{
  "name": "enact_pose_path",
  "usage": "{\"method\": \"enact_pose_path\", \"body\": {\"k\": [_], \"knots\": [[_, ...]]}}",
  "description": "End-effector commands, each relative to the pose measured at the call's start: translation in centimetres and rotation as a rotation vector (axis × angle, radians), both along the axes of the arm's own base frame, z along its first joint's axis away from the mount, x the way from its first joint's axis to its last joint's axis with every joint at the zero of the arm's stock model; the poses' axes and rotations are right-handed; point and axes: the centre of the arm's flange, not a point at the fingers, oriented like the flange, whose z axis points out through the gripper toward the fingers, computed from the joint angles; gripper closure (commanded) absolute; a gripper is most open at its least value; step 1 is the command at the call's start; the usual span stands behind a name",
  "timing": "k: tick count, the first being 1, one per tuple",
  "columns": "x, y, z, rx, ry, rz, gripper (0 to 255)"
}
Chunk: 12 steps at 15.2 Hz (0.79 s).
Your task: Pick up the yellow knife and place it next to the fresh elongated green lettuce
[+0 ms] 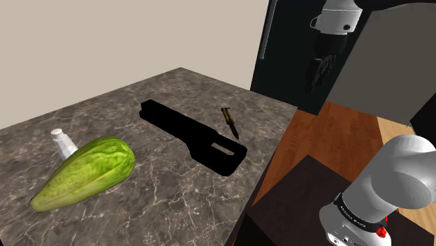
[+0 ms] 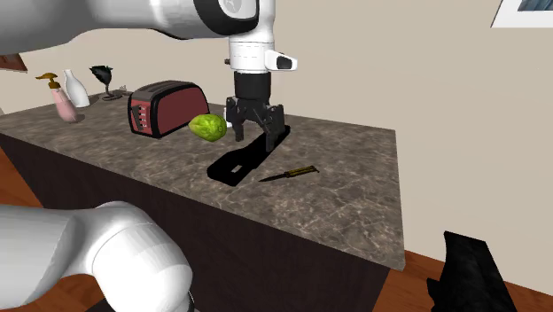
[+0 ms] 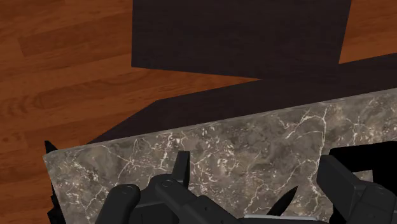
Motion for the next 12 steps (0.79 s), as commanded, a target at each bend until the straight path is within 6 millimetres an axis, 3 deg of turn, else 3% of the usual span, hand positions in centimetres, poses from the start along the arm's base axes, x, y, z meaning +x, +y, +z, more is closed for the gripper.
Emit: {"method": "enact_pose_path", "body": {"k": [1,12], "knots": [[0.0,0.0,0.0,0.000,0.000,0.000,0],[10.0,3.7,-9.3,0.007,-0.031,-0.043,0]]}}
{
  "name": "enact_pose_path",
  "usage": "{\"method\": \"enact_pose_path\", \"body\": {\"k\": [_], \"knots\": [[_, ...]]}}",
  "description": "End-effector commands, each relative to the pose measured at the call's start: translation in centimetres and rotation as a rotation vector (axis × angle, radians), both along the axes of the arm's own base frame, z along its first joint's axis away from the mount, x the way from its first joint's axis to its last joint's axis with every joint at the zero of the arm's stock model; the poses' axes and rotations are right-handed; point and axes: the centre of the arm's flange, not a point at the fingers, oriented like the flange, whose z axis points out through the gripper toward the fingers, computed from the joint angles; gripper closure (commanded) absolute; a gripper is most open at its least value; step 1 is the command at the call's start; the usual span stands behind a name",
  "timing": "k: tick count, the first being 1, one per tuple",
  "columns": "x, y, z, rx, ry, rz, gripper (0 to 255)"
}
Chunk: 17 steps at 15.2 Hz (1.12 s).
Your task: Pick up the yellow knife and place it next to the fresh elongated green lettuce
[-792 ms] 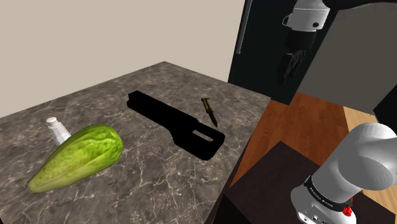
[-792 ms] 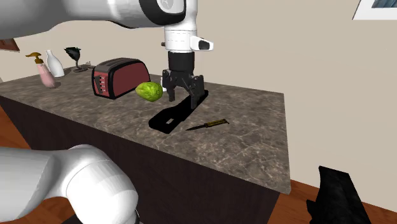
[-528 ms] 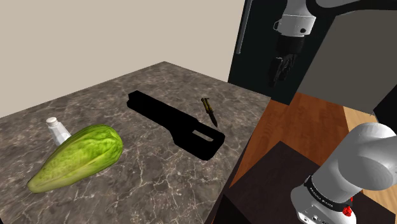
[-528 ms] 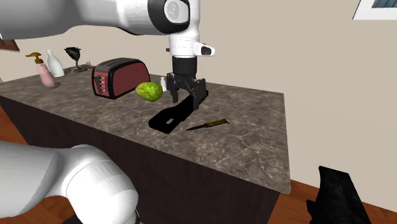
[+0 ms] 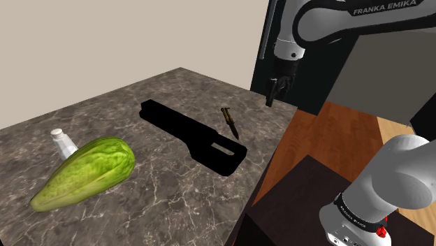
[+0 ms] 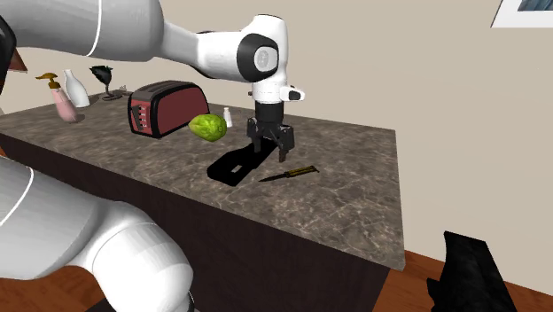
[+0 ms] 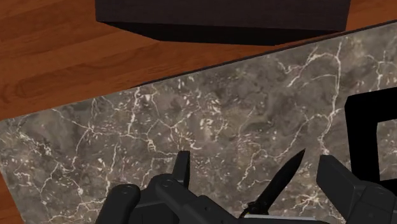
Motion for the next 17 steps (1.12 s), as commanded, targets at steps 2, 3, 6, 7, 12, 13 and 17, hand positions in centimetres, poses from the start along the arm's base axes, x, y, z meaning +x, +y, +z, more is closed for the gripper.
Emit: {"method": "enact_pose_path", "body": {"k": [2,3,6,7,12,13,17], "knots": [[2.9,0.8,-2.4,0.002,-0.010,-0.012,0],[3.9,1.1,-3.3,0.003,-0.013,-0.016,0],[6.7,2.1,-5.7,0.005,-0.022,-0.028,0],[7.6,2.4,-6.5,0.006,-0.024,-0.032,0],[12.4,3.8,-10.5,0.009,-0.038,-0.051,0],[13.4,4.1,-11.3,0.010,-0.041,-0.055,0],[15.3,4.6,-13.9,0.011,-0.047,-0.063,0]]}}
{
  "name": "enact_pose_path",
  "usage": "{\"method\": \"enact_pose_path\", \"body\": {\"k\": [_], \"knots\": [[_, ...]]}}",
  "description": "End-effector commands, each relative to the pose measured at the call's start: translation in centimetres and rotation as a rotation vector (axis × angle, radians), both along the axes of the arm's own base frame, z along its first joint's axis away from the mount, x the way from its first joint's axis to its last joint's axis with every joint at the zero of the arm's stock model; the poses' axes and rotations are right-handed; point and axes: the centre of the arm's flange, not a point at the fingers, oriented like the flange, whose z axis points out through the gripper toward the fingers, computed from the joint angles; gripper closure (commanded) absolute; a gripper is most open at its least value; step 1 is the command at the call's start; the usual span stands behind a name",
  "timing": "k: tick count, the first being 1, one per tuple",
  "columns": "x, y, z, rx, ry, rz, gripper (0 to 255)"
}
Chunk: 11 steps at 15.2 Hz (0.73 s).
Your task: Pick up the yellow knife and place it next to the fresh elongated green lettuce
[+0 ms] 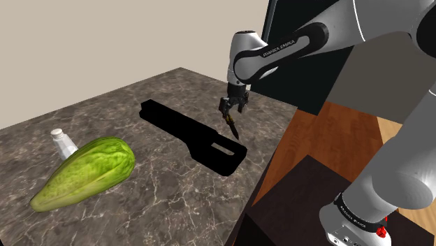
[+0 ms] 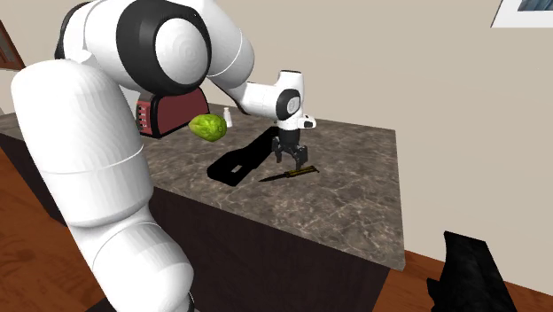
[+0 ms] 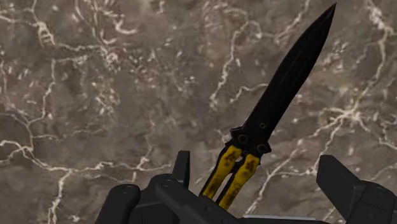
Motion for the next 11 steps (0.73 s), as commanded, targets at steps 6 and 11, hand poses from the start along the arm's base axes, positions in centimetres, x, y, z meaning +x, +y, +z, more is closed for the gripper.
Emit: {"method": "enact_pose_path", "body": {"k": [6,11], "knots": [[0.2,0.1,-3.7,0.000,-0.001,-0.001,0],[0.2,0.1,-3.7,0.000,-0.001,-0.001,0]]}}
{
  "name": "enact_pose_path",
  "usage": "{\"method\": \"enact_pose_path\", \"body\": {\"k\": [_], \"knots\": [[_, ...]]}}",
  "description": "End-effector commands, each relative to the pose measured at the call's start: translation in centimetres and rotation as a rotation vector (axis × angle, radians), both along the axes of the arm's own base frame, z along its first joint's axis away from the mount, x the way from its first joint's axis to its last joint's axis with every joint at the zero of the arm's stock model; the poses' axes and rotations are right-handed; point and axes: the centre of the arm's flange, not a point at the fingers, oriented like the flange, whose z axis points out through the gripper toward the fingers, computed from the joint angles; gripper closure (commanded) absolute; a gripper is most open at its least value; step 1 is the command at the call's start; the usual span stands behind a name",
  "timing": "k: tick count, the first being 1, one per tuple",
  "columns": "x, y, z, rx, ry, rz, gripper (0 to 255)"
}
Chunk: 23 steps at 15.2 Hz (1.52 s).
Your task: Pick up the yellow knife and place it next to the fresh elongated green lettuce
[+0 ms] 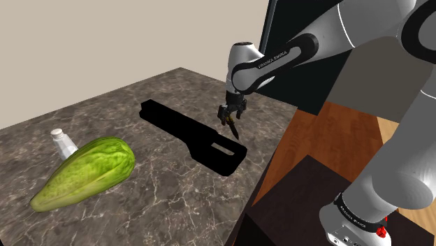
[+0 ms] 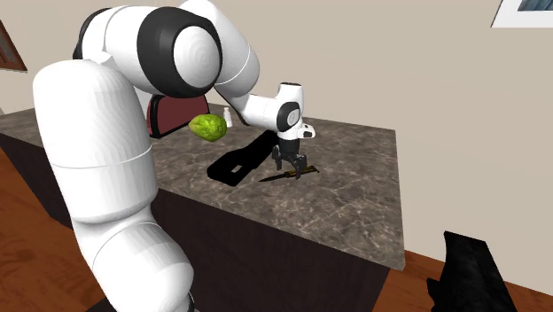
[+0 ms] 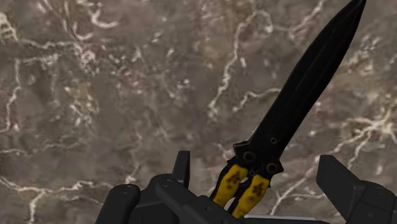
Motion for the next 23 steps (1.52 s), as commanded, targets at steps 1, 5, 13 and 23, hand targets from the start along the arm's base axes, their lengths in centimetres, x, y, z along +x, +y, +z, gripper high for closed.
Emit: {"method": "enact_pose_path", "body": {"k": [1,5,13,23], "knots": [[0.0,0.0,0.0,0.000,0.000,0.000,0],[0.0,0.0,0.0,0.000,0.000,0.000,255],[0.0,0.0,0.0,0.000,0.000,0.000,255],[0.0,0.0,5.3,0.000,0.000,0.000,255]]}}
